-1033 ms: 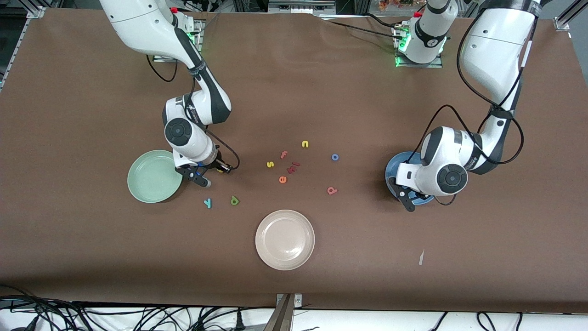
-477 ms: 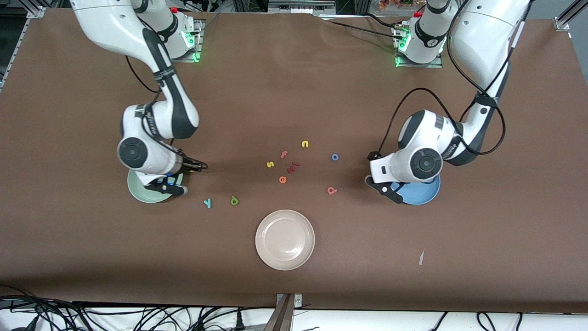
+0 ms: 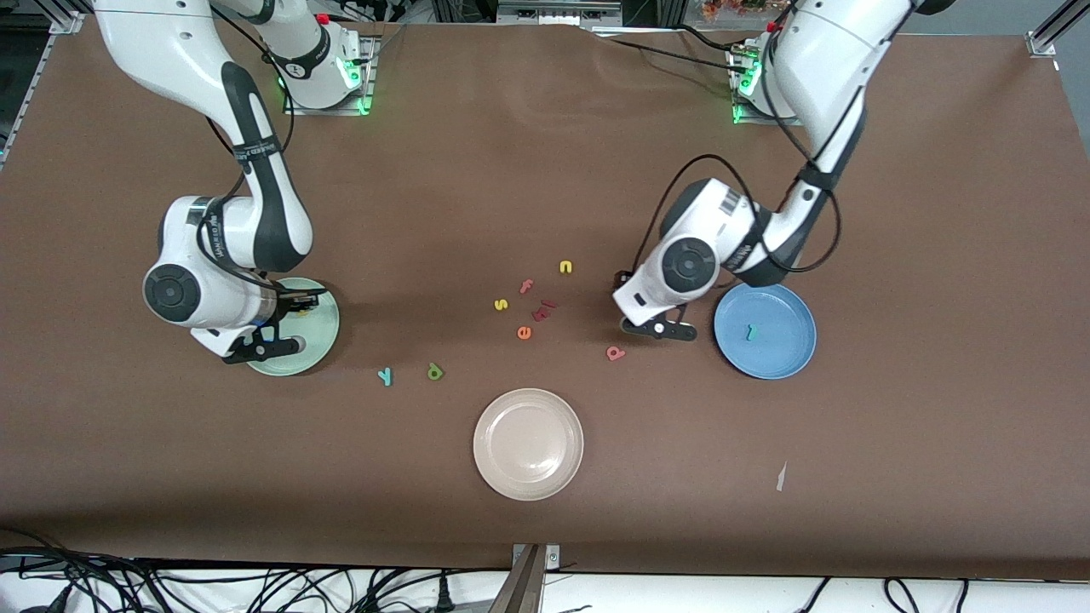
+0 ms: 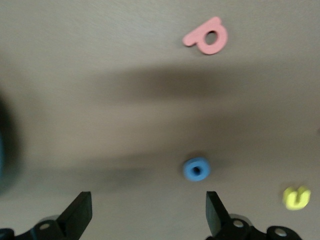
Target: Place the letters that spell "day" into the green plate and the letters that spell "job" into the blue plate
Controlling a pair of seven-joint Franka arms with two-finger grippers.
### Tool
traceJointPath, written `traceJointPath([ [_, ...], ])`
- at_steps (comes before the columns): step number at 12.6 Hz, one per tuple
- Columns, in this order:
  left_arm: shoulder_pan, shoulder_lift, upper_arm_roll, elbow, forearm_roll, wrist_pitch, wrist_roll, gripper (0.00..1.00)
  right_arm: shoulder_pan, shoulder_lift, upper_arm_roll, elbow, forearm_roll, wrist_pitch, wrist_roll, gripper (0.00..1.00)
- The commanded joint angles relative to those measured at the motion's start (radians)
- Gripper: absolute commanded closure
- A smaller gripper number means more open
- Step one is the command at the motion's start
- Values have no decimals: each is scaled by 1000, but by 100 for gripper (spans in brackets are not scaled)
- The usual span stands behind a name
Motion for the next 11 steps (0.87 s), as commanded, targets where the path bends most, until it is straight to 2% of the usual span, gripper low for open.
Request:
traceJointPath([
  [1, -46, 15, 12, -32, 5, 68, -175, 0, 7, -11, -8, -8, 11, -10, -61, 0],
  [2, -49, 15, 10, -38, 39, 79, -208, 8, 7, -11, -4, -2, 14, -8, -57, 0],
  [5, -25, 15, 7, -67, 39, 157, -239, 23, 19, -3, 6, 41, 14, -8, -57, 0],
  [7, -26, 15, 7, -102, 38, 221, -239, 27, 30, 18, 38, 87, 13, -7, -55, 0],
  [8, -26, 15, 7, -119, 38, 264, -243, 27, 28, 38, 54, 118, 13, -5, -57, 0],
  [11, -25, 14, 5, -126, 38, 278, -309, 23, 30, 95, 91, 198, 11, 3, -61, 0],
])
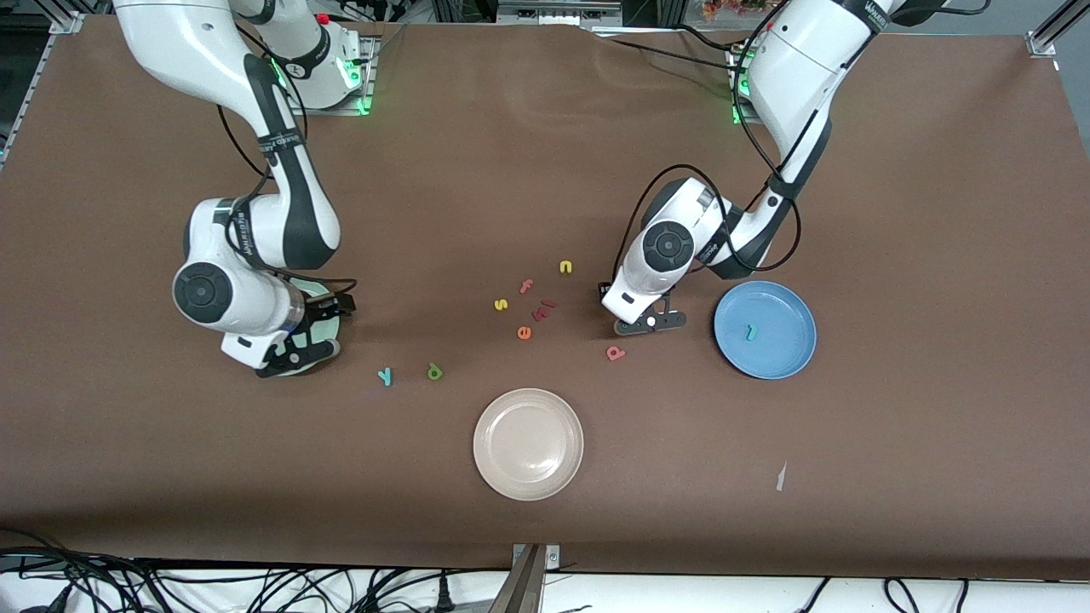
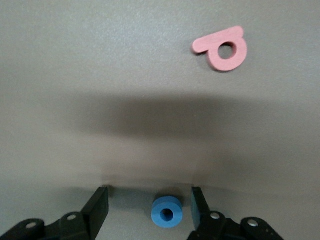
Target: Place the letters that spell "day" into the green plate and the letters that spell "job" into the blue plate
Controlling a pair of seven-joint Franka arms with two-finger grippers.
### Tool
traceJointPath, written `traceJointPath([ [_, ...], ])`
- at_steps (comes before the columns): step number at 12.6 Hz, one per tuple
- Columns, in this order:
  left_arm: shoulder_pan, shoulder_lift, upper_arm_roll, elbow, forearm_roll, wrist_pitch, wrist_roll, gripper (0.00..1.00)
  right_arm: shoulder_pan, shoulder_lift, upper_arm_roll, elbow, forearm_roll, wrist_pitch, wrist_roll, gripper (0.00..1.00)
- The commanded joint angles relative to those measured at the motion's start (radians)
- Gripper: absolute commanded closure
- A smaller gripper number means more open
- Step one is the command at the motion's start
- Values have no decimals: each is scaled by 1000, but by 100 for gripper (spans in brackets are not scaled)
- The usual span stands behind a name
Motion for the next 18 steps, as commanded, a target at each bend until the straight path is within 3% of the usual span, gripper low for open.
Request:
traceJointPath([
  [1, 3, -19, -7, -19, 22, 16, -48, 22, -4, 79, 16, 101, 11, -1, -27, 0],
  [7, -6, -23, -26, -39, 22, 16, -71, 26, 10, 172, 53, 170, 2, 105, -58, 0],
  [8, -6, -23, -27, -41, 22, 16, -71, 33, 13, 182, 53, 170, 4, 116, -55, 0],
  [10, -6, -23, -27, -39, 22, 16, -71, 78, 16, 206, 53, 170, 4, 169, -49, 0],
  [11, -6, -23, -27, -39, 23, 19, -71, 95, 24, 215, 53, 170, 2, 203, -50, 0],
  [12, -7, -25, -27, -39, 23, 19, -71, 100, 30, 226, 53, 170, 4, 223, -49, 0],
  [16, 5, -69, -27, -32, 34, -2, -59, 100, 30, 249, 53, 172, 13, 271, -47, 0],
  [18, 14, -107, -11, -27, 42, -78, -47, 100, 30, 263, 53, 172, 14, 306, -44, 0],
])
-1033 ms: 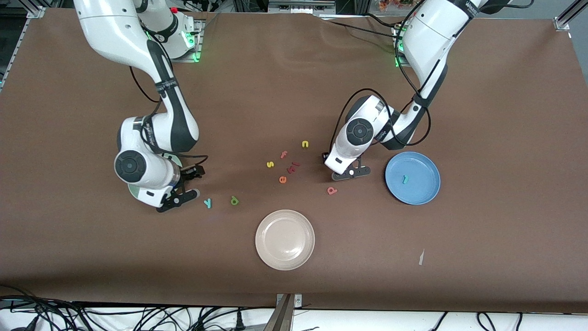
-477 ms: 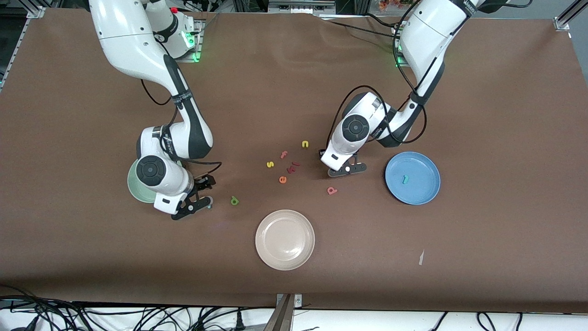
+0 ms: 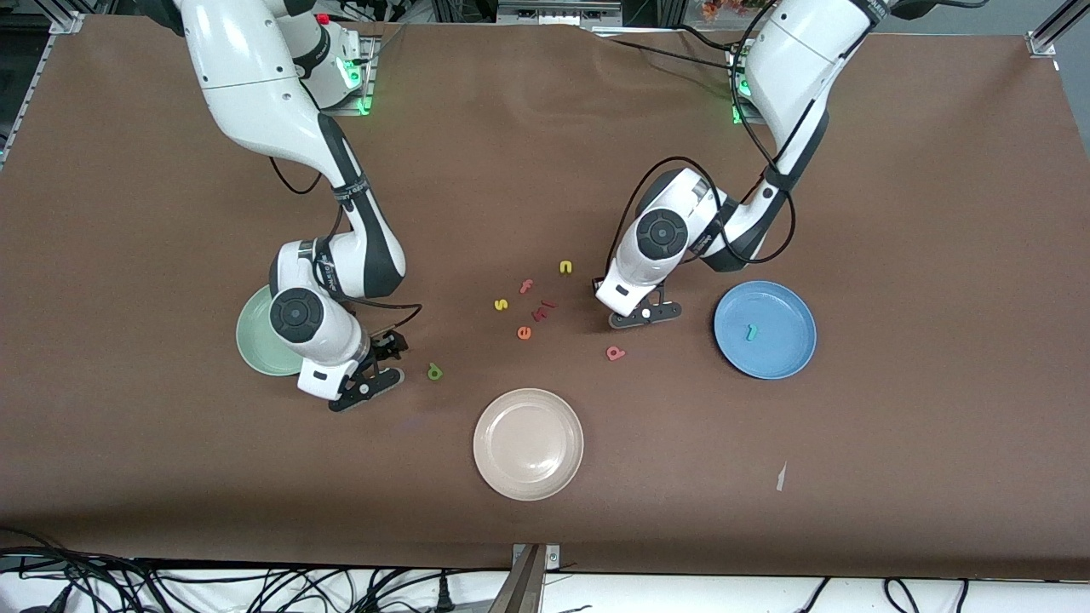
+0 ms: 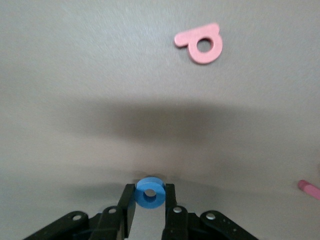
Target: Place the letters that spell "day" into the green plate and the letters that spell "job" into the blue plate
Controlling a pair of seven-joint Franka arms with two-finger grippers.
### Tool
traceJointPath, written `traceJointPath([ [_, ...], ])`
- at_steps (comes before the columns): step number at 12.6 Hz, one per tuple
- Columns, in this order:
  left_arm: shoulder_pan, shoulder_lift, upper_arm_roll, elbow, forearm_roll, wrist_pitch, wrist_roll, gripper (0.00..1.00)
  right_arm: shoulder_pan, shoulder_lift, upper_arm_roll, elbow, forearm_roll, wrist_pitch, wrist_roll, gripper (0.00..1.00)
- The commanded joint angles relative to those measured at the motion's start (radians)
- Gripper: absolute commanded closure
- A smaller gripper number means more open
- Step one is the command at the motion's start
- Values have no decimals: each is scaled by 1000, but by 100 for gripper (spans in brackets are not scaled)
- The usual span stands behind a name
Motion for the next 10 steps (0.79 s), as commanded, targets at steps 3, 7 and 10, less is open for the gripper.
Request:
traceJointPath([
  [3, 117, -134, 8, -14, 109, -186, 284, 100, -10, 36, 23, 30, 16, 36, -8, 1],
  [7, 255, -162, 8, -14, 189, -218, 735, 100, -13, 38, 25, 30, 77, 36, -19, 17],
  [10, 344, -142, 6, -25, 187, -218, 949, 100, -25, 38, 25, 30, 111, 36, -24, 37],
])
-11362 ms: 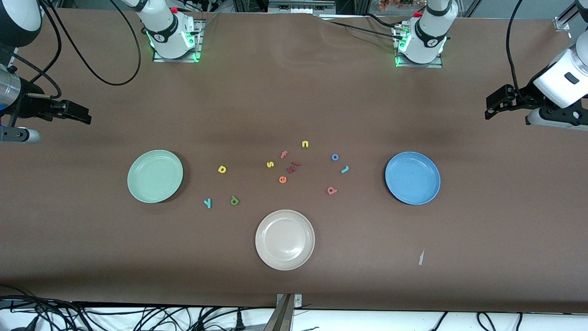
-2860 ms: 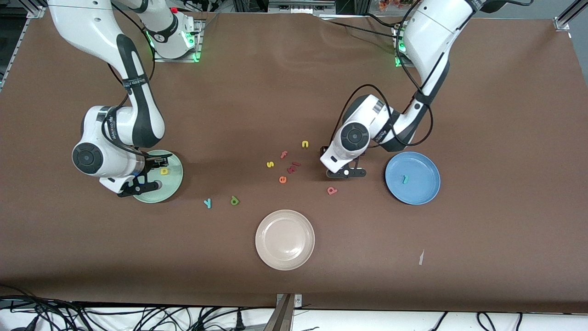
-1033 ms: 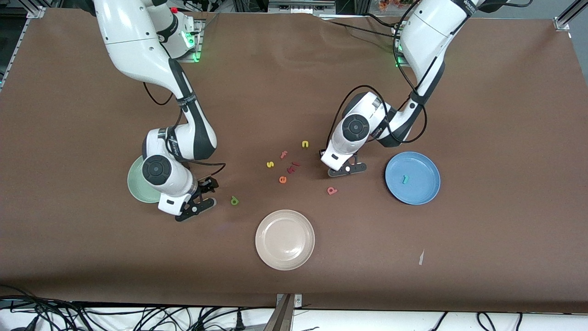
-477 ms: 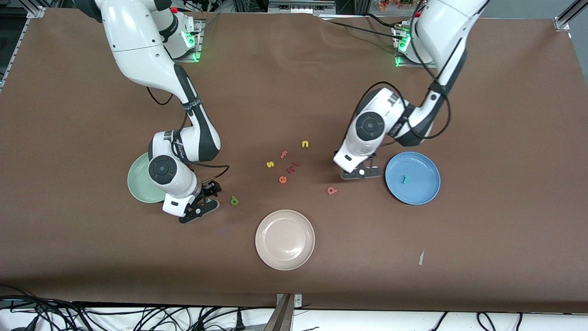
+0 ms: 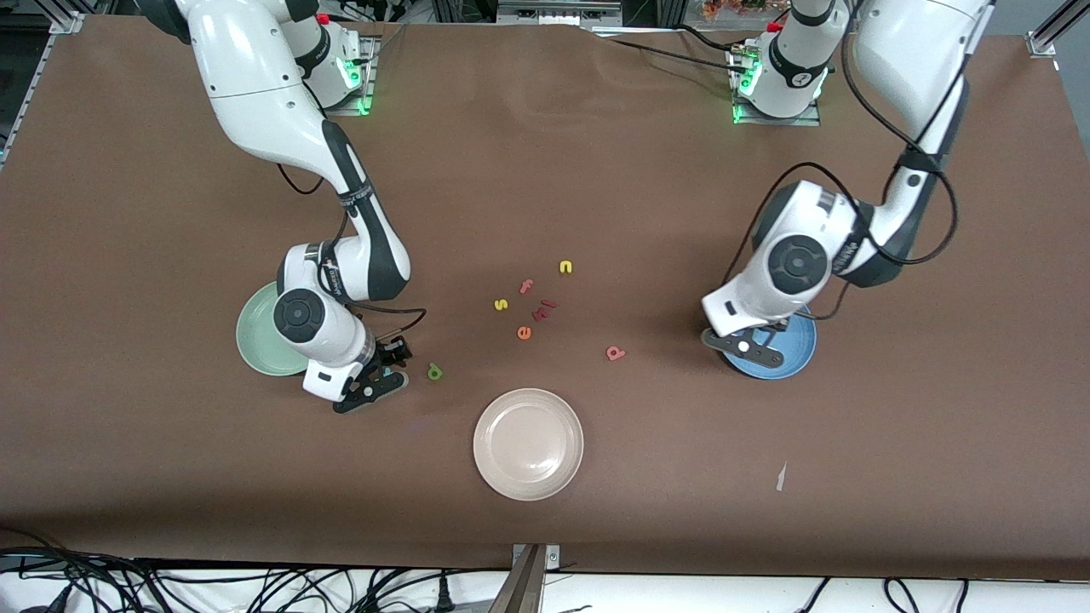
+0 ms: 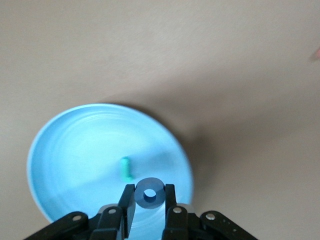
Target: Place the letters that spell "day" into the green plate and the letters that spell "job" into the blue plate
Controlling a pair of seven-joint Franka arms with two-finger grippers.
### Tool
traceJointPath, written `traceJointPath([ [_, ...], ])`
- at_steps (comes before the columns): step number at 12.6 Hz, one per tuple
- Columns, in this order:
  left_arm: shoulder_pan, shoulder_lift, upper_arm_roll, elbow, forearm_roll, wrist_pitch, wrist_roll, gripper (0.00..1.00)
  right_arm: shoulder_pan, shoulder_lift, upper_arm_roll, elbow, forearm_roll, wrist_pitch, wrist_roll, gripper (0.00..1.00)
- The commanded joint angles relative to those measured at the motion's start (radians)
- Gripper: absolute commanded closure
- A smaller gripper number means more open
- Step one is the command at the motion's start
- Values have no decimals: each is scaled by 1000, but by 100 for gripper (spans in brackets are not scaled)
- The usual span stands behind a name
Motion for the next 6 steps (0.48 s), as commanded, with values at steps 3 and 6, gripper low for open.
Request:
traceJointPath([
  [3, 50, 13, -11, -47, 23, -7, 127, 75, -15, 21, 11, 27, 35, 3, -31, 54],
  [6, 73, 26, -14, -46, 9, -5, 130, 0, -16, 24, 18, 33, 37, 3, -39, 58],
])
